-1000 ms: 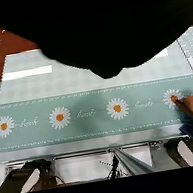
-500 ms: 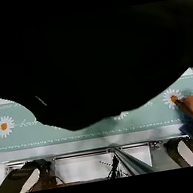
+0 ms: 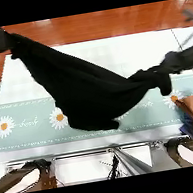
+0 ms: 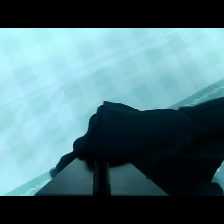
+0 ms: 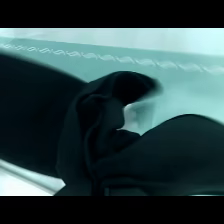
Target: Fold the shirts.
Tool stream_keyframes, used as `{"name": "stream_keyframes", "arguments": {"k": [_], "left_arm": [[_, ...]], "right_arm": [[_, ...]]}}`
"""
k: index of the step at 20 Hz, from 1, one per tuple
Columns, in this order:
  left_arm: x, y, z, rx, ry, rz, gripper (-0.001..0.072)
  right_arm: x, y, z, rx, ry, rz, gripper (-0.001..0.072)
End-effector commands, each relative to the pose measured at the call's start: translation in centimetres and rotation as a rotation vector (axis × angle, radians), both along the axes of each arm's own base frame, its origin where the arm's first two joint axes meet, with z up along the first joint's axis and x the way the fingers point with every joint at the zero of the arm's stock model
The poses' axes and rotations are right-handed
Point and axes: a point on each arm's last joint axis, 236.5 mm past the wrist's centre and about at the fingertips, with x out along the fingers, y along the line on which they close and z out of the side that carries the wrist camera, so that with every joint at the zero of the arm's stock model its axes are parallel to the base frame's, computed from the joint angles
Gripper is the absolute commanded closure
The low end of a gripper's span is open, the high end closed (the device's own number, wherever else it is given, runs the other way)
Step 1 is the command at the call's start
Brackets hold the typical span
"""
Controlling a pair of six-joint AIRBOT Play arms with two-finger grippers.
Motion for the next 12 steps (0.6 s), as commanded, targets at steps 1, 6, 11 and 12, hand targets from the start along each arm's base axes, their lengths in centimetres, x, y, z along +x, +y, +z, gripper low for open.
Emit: {"name": "stream_keyframes", "arguments": {"k": [1,6,11,12], "left_arm": [[5.0,0.0,-6.7,0.018,0.102,0.018,0.0685],[9.4,-0.8,-15.8,0.014,0.233,0.043,0.0683],[7.4,-2.3,-23.6,0.013,0.505,0.042,0.0575],[6.9,-2.3,-23.9,0.019,0.531,0.032,0.0464]], "right_arm": [[6.4,0.4,-7.2,-0.03,-0.007,-0.055,0.0679],[13.1,-1.1,-14.3,-0.042,-0.03,-0.216,0.0678],[13.9,-1.5,-17.4,-0.049,0.008,-0.255,0.0676],[13.9,-1.5,-16.9,-0.045,0.004,-0.254,0.0634]]}}
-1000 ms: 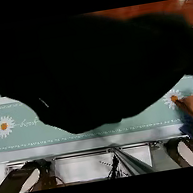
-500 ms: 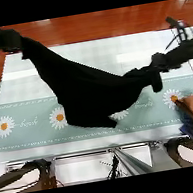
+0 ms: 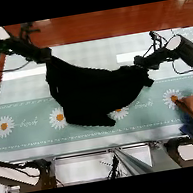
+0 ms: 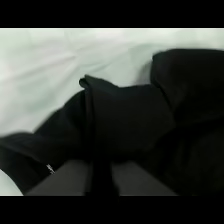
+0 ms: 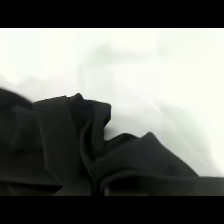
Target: Fold the shirts.
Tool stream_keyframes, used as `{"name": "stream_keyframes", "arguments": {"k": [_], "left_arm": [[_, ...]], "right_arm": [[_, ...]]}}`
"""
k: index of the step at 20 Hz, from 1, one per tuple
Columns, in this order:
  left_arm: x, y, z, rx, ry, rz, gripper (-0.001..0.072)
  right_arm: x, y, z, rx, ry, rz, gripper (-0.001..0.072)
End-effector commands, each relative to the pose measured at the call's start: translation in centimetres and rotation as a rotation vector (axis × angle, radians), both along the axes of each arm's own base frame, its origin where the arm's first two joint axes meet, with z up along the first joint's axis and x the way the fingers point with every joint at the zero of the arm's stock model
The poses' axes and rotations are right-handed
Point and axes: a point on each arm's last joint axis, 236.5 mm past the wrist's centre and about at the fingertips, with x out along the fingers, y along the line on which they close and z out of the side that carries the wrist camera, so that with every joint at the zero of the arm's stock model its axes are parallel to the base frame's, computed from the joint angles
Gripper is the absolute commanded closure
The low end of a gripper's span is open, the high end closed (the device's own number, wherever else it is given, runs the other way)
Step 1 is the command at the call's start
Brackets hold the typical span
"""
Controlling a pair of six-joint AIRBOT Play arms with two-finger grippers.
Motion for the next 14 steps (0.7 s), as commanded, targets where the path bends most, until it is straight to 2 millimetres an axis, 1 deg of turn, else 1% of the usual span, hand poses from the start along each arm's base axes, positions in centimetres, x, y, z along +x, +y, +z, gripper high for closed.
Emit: {"name": "stream_keyframes", "arguments": {"k": [1,2,3,4,5,6,7,8,9,10,11,12,13,14], "left_arm": [[-2.0,0.1,-2.9,0.008,0.148,-0.014,0.0404],[-2.6,1.0,-2.2,0.019,0.167,-0.016,0.0338],[-3.0,2.2,-1.3,0.033,0.181,0.002,0.0305],[-3.3,3.5,0.0,0.036,0.185,0.031,0.0305],[-3.9,4.7,1.3,0.034,0.183,0.054,0.0305],[-4.8,5.7,2.6,0.035,0.189,0.061,0.0305],[-5.7,6.5,3.7,0.037,0.196,0.065,0.0303],[-6.9,7.1,4.6,0.04,0.216,0.062,0.0281],[-8.2,7.4,5.0,0.042,0.248,0.057,0.0127],[-9.4,7.4,5.0,0.041,0.283,0.065,0.0004],[-10.7,6.9,4.8,0.027,0.306,0.059,-0.0013],[-11.9,6.2,4.2,0.009,0.329,0.053,-0.0013],[-13.2,5.7,3.2,-0.001,0.351,0.043,-0.0013],[-14.8,5.2,1.8,-0.004,0.372,0.033,-0.0013]], "right_arm": [[1.0,-0.6,0.2,-0.007,-0.026,-0.01,0.0517],[1.1,-1.1,1.8,-0.02,-0.057,0.03,0.0417],[1.2,-1.9,3.8,-0.043,-0.099,0.083,0.0321],[1.2,-3.1,6.0,-0.076,-0.135,0.121,0.0274],[0.9,-5.0,8.3,-0.13,-0.161,0.137,0.0259],[0.3,-7.6,10.4,-0.211,-0.173,0.136,0.0259],[-0.7,-10.6,11.9,-0.317,-0.171,0.131,0.0259],[-1.7,-14.1,13.4,-0.407,-0.171,0.075,0.0219],[-2.6,-16.7,14.5,-0.444,-0.167,0.009,0.0128],[-3.5,-18.5,14.8,-0.445,-0.155,-0.039,0.0097],[-4.5,-19.9,14.6,-0.419,-0.134,-0.086,0.0097],[-5.4,-20.8,13.7,-0.38,-0.103,-0.125,0.0097],[-6.1,-21.3,12.6,-0.342,-0.077,-0.155,0.0097],[-6.9,-21.4,11.3,-0.304,-0.046,-0.177,0.0097]]}}
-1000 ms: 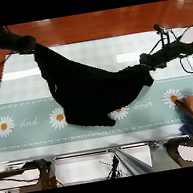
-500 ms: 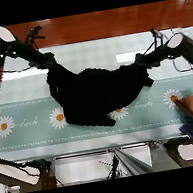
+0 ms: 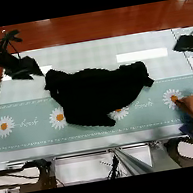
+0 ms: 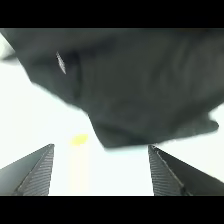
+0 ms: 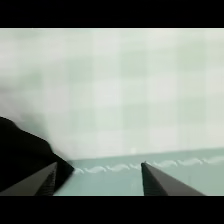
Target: Fold the shirts.
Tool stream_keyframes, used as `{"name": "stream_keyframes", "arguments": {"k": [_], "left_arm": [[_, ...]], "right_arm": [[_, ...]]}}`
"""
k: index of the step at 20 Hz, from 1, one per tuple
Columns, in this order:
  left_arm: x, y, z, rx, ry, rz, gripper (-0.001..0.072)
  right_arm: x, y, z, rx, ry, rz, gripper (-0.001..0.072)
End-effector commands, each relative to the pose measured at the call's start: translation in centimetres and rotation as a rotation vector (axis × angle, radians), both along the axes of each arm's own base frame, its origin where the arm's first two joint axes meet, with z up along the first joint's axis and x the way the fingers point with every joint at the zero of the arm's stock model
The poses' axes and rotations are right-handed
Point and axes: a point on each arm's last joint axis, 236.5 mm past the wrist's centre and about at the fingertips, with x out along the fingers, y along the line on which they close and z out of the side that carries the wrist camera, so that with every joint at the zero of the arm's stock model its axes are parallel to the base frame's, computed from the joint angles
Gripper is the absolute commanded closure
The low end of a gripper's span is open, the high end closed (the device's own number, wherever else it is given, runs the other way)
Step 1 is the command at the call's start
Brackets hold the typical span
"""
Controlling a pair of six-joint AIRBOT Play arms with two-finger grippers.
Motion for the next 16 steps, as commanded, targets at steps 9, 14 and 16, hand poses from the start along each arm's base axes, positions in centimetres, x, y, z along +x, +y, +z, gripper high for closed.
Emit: {"name": "stream_keyframes", "arguments": {"k": [9,14,16], "left_arm": [[-16.3,-5.8,-12.9,-0.241,0.228,0.121,-0.0013],[-14.6,-7.0,-16.1,-0.257,0.21,0.24,-0.0013],[-13.6,-8.0,-17.2,-0.269,0.209,0.281,-0.0002]], "right_arm": [[-5.5,-0.3,-8.2,0.149,0.141,-0.049,0.0105],[-4.7,-0.2,-7.9,0.16,0.107,-0.059,0.0105],[-4.6,-0.2,-7.9,0.158,0.103,-0.06,0.0105]]}}
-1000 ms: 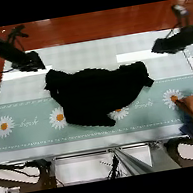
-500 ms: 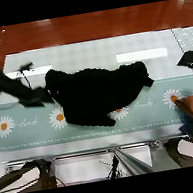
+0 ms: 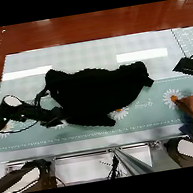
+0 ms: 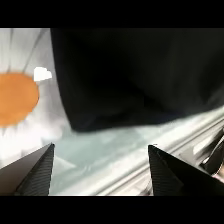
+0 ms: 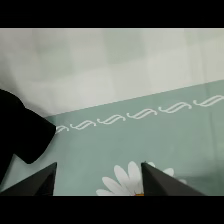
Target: Fold the shirts.
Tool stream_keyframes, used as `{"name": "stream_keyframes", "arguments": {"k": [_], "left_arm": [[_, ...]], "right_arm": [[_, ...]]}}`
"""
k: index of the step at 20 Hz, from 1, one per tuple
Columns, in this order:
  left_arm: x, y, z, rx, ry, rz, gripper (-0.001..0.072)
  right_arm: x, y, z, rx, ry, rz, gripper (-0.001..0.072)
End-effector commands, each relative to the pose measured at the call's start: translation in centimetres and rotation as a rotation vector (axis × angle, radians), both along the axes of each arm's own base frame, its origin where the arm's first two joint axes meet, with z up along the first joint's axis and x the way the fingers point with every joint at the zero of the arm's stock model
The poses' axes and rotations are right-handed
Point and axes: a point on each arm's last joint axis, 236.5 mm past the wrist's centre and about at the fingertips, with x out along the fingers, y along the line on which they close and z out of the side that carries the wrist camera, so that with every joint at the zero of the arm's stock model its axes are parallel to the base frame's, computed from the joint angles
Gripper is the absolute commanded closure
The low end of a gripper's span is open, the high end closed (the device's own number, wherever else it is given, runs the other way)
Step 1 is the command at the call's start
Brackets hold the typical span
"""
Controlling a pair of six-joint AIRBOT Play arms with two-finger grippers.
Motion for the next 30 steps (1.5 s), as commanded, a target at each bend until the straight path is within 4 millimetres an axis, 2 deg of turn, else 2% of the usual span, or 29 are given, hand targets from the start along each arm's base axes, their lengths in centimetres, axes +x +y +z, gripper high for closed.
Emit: {"name": "stream_keyframes", "arguments": {"k": [1,3,4,5,6,7,8,10,13,15,19,23,27,30], "left_arm": [[2.2,-1.7,-2.4,-0.009,-0.02,0.118,0.0019],[3.6,-2.8,-3.1,-0.024,-0.03,0.182,0.032],[4.1,-3.2,-3.2,-0.028,-0.035,0.204,0.0385],[4.3,-3.3,-3.3,-0.026,-0.039,0.211,0.0409],[4.2,-3.2,-3.3,-0.027,-0.038,0.21,0.0554],[4.1,-3.2,-3.2,-0.032,-0.039,0.198,0.0635],[3.8,-3.2,-3.0,-0.045,-0.042,0.175,0.0683],[3.0,-3.2,-2.3,-0.079,-0.034,0.132,0.0683],[2.4,-3.3,-1.6,-0.107,-0.026,0.106,0.0683],[2.2,-3.4,-1.3,-0.115,-0.024,0.1,0.0683],[1.8,-3.6,-0.9,-0.129,-0.01,0.087,0.0683],[1.6,-3.7,-0.8,-0.137,-0.003,0.083,0.0683],[1.4,-3.8,-0.6,-0.144,0.005,0.077,0.0683],[1.6,-3.8,-0.6,-0.142,-0.002,0.078,0.0683]], "right_arm": [[0.3,0.0,0.1,0.003,-0.016,-0.005,0.0105],[0.3,0.0,0.1,0.003,-0.016,-0.005,0.0105],[0.3,0.0,0.1,0.003,-0.016,-0.005,0.0105],[0.3,0.0,0.1,0.003,-0.015,-0.005,0.0111],[0.2,-0.1,0.0,-0.008,-0.014,0.005,0.0151],[0.0,-0.4,-0.2,-0.022,-0.004,0.019,0.0175],[-0.4,-0.6,-0.8,-0.02,0.02,0.022,0.0175],[-0.7,0.2,-1.8,0.069,0.049,0.019,0.0175],[-0.7,2.9,-3.5,0.262,0.085,0.046,0.0161],[-0.6,4.3,-4.7,0.338,0.117,0.06,0.0089],[0.7,8.3,-6.4,0.437,0.117,0.164,0.0088],[2.3,11.2,-8.2,0.368,0.087,0.291,0.0088],[4.3,12.1,-9.5,0.216,0.039,0.348,0.0089],[4.2,12.7,-10.6,0.104,0.072,0.402,0.012]]}}
